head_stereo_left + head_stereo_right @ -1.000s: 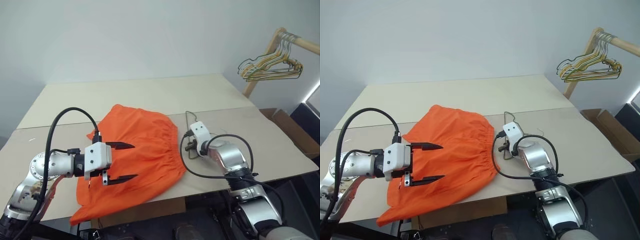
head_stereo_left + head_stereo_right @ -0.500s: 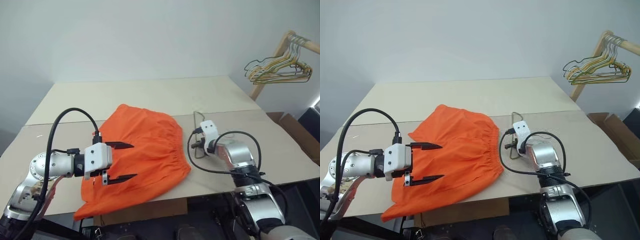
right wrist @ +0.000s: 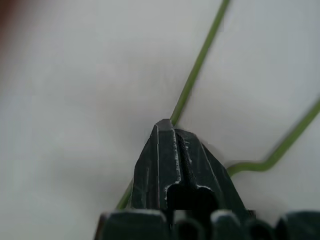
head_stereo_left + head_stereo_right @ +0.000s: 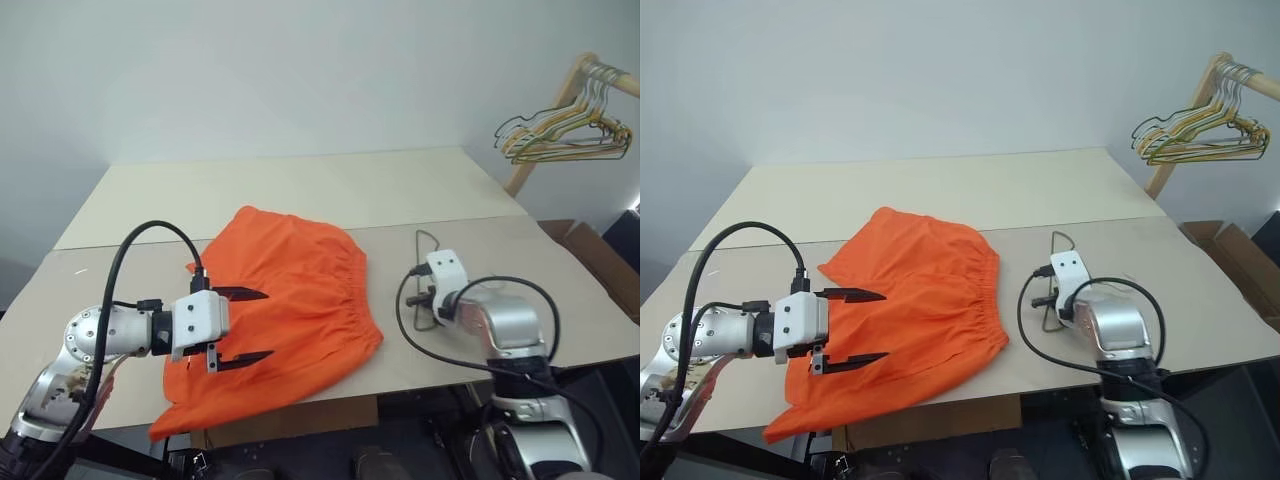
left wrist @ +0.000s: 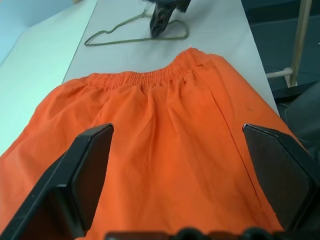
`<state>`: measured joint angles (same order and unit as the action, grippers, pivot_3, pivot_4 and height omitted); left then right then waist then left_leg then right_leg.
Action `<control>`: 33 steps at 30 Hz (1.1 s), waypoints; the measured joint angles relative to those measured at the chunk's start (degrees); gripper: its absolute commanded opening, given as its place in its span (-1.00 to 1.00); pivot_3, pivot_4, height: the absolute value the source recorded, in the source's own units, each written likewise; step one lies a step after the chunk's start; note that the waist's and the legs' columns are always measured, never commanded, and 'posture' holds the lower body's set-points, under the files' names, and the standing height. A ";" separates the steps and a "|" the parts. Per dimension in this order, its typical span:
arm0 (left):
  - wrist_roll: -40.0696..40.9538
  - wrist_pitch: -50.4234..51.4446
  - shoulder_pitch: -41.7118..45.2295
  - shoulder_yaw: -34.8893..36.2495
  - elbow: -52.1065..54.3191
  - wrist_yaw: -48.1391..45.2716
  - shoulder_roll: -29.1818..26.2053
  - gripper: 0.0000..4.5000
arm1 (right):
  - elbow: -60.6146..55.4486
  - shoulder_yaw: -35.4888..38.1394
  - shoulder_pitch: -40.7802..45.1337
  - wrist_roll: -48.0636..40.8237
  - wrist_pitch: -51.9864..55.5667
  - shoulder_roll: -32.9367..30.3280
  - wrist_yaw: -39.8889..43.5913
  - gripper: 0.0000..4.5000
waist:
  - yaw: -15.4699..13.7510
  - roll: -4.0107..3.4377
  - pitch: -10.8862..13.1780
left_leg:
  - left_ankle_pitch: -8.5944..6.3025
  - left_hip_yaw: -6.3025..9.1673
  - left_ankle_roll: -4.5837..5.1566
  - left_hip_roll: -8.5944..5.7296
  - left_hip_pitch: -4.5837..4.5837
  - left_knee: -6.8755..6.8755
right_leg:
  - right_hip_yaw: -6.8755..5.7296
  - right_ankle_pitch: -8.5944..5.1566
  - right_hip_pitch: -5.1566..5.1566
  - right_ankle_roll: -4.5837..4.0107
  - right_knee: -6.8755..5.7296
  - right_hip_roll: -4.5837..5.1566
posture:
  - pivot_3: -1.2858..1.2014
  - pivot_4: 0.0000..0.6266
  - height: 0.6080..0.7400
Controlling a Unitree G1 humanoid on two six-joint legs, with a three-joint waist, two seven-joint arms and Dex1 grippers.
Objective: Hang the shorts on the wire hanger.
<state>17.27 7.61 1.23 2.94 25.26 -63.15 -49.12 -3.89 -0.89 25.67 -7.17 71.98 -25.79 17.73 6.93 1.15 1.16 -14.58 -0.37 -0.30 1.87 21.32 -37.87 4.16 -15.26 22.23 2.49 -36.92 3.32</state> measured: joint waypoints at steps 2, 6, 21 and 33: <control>-0.23 -0.18 0.01 -0.25 -0.02 0.00 0.00 1.00 | -0.09 -0.64 -0.31 -0.33 -0.26 -1.95 1.31 -0.09 | 0.24 0.00 0.00 | 0.00 0.00 0.00 0.05 -0.03 0.00 | 0.01 -0.02 0.00 -0.02 -0.02 -0.05 | -0.03 -1.00 1.00; -1.41 -1.27 0.09 -1.21 -0.93 -0.02 0.01 1.00 | 1.56 1.86 0.33 -0.63 -0.54 -1.12 0.49 0.03 | 0.37 0.00 0.01 | -0.01 0.00 0.01 0.05 0.00 0.01 | 0.01 -0.02 0.02 -0.05 -0.01 -0.07 | -0.04 -1.00 1.00; -1.59 -1.79 -0.10 -1.83 -1.43 0.56 0.05 1.00 | 6.00 8.23 4.99 2.20 -0.99 14.37 -14.39 0.03 | 0.21 -0.06 0.05 | 0.00 0.04 0.00 0.00 0.06 0.01 | -0.01 -0.03 0.06 -0.04 -0.06 0.00 | -0.02 -1.00 1.00; -1.58 -1.68 -1.19 -1.83 -1.18 1.15 0.03 1.00 | 7.29 2.37 2.46 8.44 -11.22 13.12 -19.00 0.11 | 0.24 -0.09 0.07 | 0.00 0.04 0.00 0.00 0.05 0.01 | -0.01 -0.03 0.06 -0.04 -0.06 0.00 | -0.03 -1.00 1.00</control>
<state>15.69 5.93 0.04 1.11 24.08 -62.00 -49.08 3.39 1.48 28.13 1.27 60.76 -12.67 -1.27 7.17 1.06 1.22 -14.59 -0.32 -0.30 1.87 21.37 -37.86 4.16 -15.29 22.28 2.45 -36.98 3.32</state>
